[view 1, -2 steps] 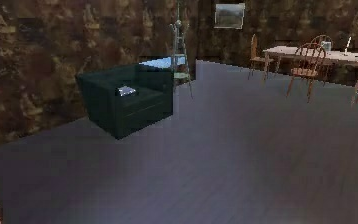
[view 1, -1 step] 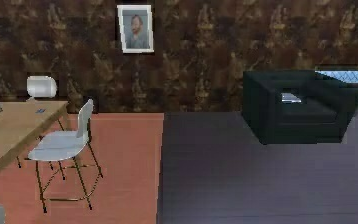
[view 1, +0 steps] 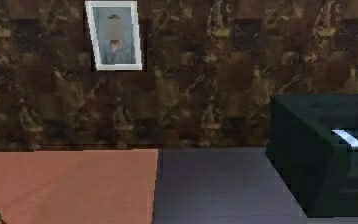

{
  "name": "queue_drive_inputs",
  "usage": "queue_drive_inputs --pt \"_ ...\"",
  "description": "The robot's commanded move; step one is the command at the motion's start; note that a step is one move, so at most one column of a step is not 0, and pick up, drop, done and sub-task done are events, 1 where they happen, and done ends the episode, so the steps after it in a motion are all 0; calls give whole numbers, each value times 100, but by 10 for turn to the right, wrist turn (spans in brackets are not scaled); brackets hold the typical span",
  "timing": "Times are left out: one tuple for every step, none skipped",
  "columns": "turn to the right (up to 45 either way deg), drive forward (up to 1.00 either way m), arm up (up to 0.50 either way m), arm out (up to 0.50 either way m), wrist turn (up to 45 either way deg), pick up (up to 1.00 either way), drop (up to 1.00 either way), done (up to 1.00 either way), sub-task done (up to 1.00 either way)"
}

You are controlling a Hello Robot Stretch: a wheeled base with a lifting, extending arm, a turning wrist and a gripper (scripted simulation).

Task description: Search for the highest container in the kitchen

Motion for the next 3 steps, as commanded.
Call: queue_drive_inputs --pt "-60 0 0 0 0 0 0 0 0" --pt "0 15 0 0 0 0 0 0 0" --pt "-450 0 0 0 0 0 0 0 0"
